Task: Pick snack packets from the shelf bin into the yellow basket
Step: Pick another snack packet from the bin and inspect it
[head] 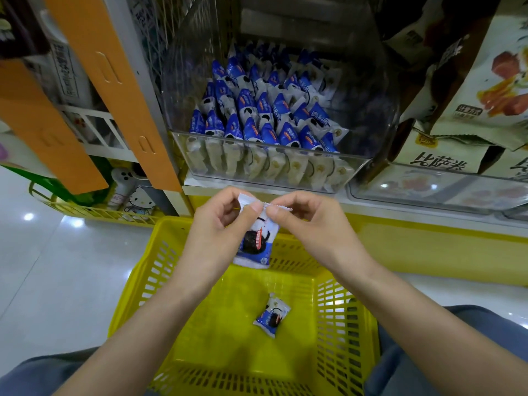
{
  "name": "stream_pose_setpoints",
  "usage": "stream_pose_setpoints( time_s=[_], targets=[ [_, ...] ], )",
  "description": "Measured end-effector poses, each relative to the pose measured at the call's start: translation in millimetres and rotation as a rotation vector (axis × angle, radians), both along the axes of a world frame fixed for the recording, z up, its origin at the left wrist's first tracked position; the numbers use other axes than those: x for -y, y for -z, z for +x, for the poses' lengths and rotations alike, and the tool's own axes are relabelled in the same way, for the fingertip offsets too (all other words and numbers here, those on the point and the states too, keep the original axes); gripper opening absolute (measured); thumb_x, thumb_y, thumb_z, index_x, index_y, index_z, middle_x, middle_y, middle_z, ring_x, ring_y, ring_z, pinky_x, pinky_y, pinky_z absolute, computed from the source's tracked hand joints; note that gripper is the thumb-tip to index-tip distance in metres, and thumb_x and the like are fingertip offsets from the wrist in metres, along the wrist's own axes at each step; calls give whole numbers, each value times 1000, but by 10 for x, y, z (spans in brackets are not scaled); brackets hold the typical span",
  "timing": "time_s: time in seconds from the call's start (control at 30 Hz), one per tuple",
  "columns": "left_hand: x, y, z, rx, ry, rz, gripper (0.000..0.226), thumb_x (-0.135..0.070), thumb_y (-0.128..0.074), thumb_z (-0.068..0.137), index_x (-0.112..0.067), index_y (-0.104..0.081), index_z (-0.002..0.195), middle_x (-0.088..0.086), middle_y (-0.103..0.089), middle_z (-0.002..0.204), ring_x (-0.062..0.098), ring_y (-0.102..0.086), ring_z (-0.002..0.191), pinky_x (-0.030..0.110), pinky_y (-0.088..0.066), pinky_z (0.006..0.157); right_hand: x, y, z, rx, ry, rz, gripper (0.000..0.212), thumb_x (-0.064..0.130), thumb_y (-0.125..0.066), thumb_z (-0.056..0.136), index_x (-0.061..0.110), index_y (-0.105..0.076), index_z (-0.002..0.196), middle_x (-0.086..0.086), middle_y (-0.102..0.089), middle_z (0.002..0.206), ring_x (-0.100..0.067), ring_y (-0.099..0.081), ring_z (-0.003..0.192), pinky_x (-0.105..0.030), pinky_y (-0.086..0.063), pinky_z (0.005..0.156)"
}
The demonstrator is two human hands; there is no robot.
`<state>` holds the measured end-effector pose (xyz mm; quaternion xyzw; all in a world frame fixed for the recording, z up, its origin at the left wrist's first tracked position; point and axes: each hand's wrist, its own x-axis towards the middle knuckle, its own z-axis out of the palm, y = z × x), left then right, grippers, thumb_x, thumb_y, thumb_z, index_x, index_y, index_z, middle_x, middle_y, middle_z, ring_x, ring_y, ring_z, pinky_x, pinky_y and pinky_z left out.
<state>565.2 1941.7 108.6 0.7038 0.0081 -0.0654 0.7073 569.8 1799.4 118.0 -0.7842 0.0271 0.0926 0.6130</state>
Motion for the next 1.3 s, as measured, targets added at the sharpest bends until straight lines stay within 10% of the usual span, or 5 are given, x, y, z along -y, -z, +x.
stream_pose_setpoints(
  time_s=[0.3,0.47,0.8,1.13,1.3],
  targets=[
    [17,107,36,-214,14,-66,10,-18,-56,90,-12,-62,84,5,-69,80,12,-66,74,19,-52,61,27,30,-59,388,-57,-492,2,28,-67,82,28,-66,80,13,-57,77,-6,-57,72,-35,-51,65],
    [-29,296,116,-44,-78,449,5,-23,-54,91,-20,-51,88,-4,-57,83,10,-56,74,24,-47,68,29,40,-106,492,36,-531,6,25,-59,89,23,-60,83,12,-55,82,-9,-57,80,-39,-51,63],
    [-22,247,132,-397,12,-224,24,-18,-59,86,-5,-62,106,3,-71,81,9,-67,72,20,-52,60,-2,141,-191,733,-324,-798,11,19,-62,85,9,-65,83,-2,-63,90,-22,-59,86,-33,-50,66],
    [20,284,27,-416,64,-198,22,-8,-52,91,-14,-56,112,12,-69,97,16,-67,79,25,-54,67,-65,206,-46,-417,132,215,25,26,-37,100,10,-56,105,1,-66,85,-12,-63,76,-27,-52,74],
    [76,304,9,-165,35,180,34,-9,-59,87,-17,-48,118,9,-54,118,15,-58,91,21,-49,75,-77,175,-69,-409,123,346,28,18,-35,100,8,-59,113,-12,-68,107,-26,-66,93,-47,-49,93]
  ],
)
